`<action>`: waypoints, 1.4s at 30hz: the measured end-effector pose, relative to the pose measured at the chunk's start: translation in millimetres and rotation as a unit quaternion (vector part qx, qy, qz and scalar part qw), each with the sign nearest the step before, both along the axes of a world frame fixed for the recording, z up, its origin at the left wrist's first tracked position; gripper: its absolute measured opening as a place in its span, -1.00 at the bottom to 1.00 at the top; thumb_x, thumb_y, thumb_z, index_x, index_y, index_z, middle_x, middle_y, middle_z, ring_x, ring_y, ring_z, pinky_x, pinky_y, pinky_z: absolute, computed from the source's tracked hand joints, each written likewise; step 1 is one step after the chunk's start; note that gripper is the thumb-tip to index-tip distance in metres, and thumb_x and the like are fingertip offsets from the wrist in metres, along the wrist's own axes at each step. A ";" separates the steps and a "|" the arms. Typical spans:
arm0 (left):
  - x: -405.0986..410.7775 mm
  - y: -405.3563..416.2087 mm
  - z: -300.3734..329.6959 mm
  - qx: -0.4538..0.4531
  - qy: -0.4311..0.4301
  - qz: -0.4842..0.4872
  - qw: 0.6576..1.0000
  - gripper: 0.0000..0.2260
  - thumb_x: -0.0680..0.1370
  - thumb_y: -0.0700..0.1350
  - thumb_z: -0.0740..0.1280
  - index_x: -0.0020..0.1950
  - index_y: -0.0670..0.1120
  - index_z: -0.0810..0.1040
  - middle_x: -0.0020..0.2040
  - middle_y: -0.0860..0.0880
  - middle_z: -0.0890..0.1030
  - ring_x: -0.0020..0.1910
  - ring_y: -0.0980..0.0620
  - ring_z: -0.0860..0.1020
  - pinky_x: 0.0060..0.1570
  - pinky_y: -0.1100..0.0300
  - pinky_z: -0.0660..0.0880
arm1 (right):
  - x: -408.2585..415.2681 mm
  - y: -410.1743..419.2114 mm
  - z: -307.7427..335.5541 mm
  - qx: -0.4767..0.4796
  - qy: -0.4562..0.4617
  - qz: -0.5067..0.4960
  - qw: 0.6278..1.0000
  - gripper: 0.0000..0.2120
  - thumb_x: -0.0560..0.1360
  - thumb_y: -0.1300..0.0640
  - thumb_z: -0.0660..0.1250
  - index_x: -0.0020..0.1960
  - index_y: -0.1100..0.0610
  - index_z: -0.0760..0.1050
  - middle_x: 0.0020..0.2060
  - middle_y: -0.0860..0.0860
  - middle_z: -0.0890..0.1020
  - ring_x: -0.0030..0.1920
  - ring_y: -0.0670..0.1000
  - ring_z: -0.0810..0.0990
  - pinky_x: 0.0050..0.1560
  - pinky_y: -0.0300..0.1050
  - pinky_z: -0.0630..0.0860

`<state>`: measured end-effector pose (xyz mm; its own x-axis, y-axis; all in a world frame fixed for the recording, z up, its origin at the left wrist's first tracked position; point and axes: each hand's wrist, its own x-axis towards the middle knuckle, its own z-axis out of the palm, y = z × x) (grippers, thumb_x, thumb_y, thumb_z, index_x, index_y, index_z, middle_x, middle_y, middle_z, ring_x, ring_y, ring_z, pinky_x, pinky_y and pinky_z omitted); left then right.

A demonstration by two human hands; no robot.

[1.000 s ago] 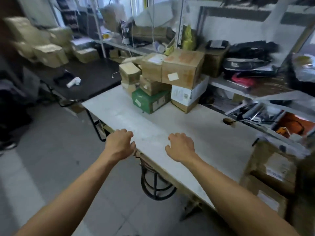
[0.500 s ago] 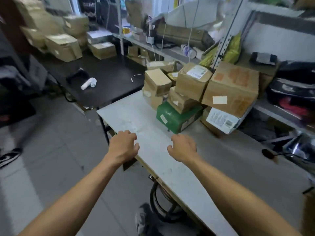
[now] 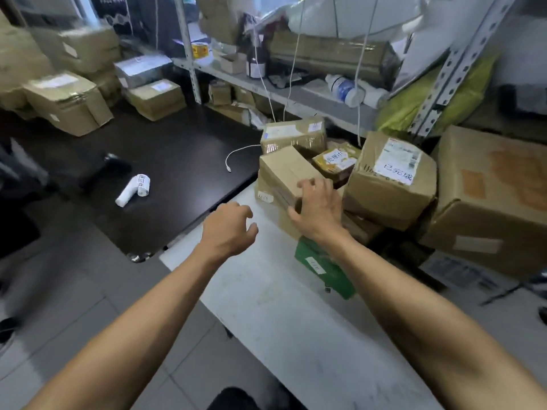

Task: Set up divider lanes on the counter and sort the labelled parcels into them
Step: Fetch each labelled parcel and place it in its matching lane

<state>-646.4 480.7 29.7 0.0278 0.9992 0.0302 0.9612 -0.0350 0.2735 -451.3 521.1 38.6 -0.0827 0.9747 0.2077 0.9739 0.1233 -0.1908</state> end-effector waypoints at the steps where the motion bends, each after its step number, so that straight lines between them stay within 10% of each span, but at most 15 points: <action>1: -3.1 13.0 -0.9 -0.001 -0.009 -0.006 1.000 -0.68 0.60 0.09 0.29 0.31 0.03 0.59 0.21 0.03 0.59 0.28 -0.04 0.50 0.07 0.05 0.47 | -2.5 13.9 -0.4 -0.024 -0.011 -0.020 0.999 -0.39 0.47 -0.18 0.39 0.44 -0.01 0.34 0.36 0.12 0.36 0.34 0.14 0.31 0.32 0.06 0.34; 7: -26.5 76.3 -17.6 -0.029 -0.069 -0.086 0.993 -0.70 0.59 0.07 0.32 0.27 0.00 0.63 0.23 0.04 0.63 0.25 -0.01 0.55 0.16 0.04 0.51 | -11.6 49.5 -13.4 -0.163 0.023 -0.140 0.977 -0.25 0.48 -0.29 0.37 0.55 -0.10 0.17 0.52 0.29 0.15 0.43 0.34 0.30 0.47 0.23 0.22; 11: -36.9 100.5 -29.0 -0.173 -0.375 -0.029 0.910 -0.81 0.63 0.05 0.34 0.13 -0.02 0.62 0.14 -0.04 0.67 0.16 -0.05 0.63 0.09 0.07 0.56 | -28.0 19.4 -11.3 -0.089 0.211 -0.187 0.955 -0.42 0.51 -0.34 0.33 0.42 -0.08 0.39 0.22 0.07 0.43 0.12 0.05 0.46 0.07 -0.04 0.46; 13: -37.3 106.0 -24.0 -0.273 -0.528 0.033 0.804 -0.72 0.66 0.11 0.27 0.23 -0.04 0.56 0.19 -0.11 0.61 0.21 -0.14 0.60 0.09 0.02 0.58 | -39.2 0.8 -9.1 -0.113 0.456 -0.218 0.855 -0.54 0.57 -0.27 0.29 0.34 -0.02 0.49 0.18 0.04 0.59 0.04 -0.02 0.58 -0.04 -0.10 0.50; 16: -38.9 104.3 -17.8 -0.348 -0.616 0.015 0.706 -0.66 0.65 0.23 0.22 0.29 0.05 0.51 0.22 -0.12 0.59 0.20 -0.15 0.61 0.16 -0.06 0.60 | -55.7 -32.1 -12.1 -0.194 0.729 -0.240 0.611 -0.48 0.57 -0.35 0.15 0.12 0.07 0.59 -0.06 0.16 0.69 -0.20 0.08 0.64 -0.19 -0.08 0.52; 19: -32.6 94.2 -13.7 -0.365 -0.638 -0.048 0.676 -0.61 0.56 0.25 0.29 0.26 0.06 0.51 0.25 -0.12 0.60 0.20 -0.13 0.62 0.18 -0.14 0.59 | -64.0 -66.2 -23.5 -0.213 0.780 -0.203 0.552 -0.35 0.45 -0.39 0.12 0.09 0.14 0.59 -0.10 0.24 0.66 -0.21 0.16 0.61 -0.18 -0.06 0.45; 24: -7.1 59.8 -4.7 -0.375 -0.612 -0.115 0.687 -0.25 0.32 0.27 0.42 0.44 0.00 0.42 0.22 -0.03 0.62 0.02 0.01 0.69 -0.08 0.00 0.64 | -54.3 -129.4 -31.9 -0.145 0.788 -0.227 0.554 -0.31 0.56 -0.36 0.04 0.34 0.14 0.53 0.21 0.35 0.62 0.17 0.41 0.62 0.26 0.20 0.49; 28: 15.5 12.5 -2.4 -0.450 -0.634 -0.146 0.612 -0.57 0.44 0.01 0.27 0.27 -0.09 0.53 0.03 -0.03 0.66 0.01 -0.03 0.60 -0.01 0.03 0.54 | -34.5 -195.7 -25.9 -0.096 0.766 -0.231 0.593 -0.36 0.43 -0.28 0.38 0.36 0.09 0.50 0.15 0.16 0.64 0.16 0.24 0.66 0.23 0.25 0.58; 30: 28.6 -20.6 -2.9 -0.455 -0.593 -0.149 0.648 -0.61 0.42 0.02 0.25 0.18 -0.11 0.55 -0.06 -0.04 0.68 0.00 -0.09 0.59 0.07 -0.06 0.57 | -26.4 -232.9 -27.5 -0.037 0.745 -0.229 0.626 -0.36 0.32 -0.17 0.51 0.32 0.07 0.51 0.12 0.08 0.65 0.16 0.15 0.65 0.20 0.16 0.62; 32: 40.4 -58.5 -5.7 -0.463 -0.569 -0.155 0.661 -0.54 0.50 0.12 0.23 0.28 -0.12 0.55 0.19 -0.17 0.65 0.14 -0.20 0.63 0.21 -0.28 0.54 | -18.3 -273.8 -35.8 0.070 0.645 -0.273 0.710 -0.40 0.25 -0.14 0.60 0.23 -0.05 0.53 0.19 0.02 0.59 0.21 0.12 0.61 0.20 0.04 0.61; 36: 64.2 -139.9 -13.4 -0.608 -0.592 -0.149 0.507 -0.16 0.48 0.54 0.04 0.44 -0.06 0.55 0.37 -0.24 0.57 0.32 -0.41 0.53 0.29 -0.50 0.37 | 4.7 -374.1 -52.7 0.225 0.297 -0.332 0.867 -0.47 0.24 0.02 0.64 0.12 -0.02 0.50 0.23 0.02 0.35 0.29 0.09 0.41 0.25 -0.25 0.47; 39: 89.2 -193.9 -17.1 -0.651 -0.538 -0.190 0.501 -0.18 0.41 0.52 0.20 0.41 -0.07 0.57 0.32 -0.22 0.61 0.29 -0.37 0.56 0.28 -0.46 0.40 | 26.9 -453.7 -58.4 0.261 0.140 -0.333 0.895 -0.56 0.26 0.23 0.61 0.06 0.16 0.52 0.28 0.15 0.38 0.31 0.16 0.37 0.23 -0.19 0.47; 42: 112.4 -243.7 -16.7 -0.643 -0.481 -0.253 0.540 -0.24 0.23 0.26 0.57 0.32 -0.10 0.60 0.13 -0.16 0.62 0.04 -0.23 0.64 0.13 -0.24 0.55 | 46.9 -518.2 -62.0 0.233 0.172 -0.351 0.890 -0.62 0.31 0.19 0.54 0.07 0.16 0.52 0.34 0.13 0.33 0.34 0.21 0.43 0.24 -0.05 0.53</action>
<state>-534.0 237.0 13.0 0.8961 0.0823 -0.4362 0.3102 0.5868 0.7480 -404.3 2.9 -23.4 0.6593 0.5623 0.4992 0.7364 -0.3485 -0.5799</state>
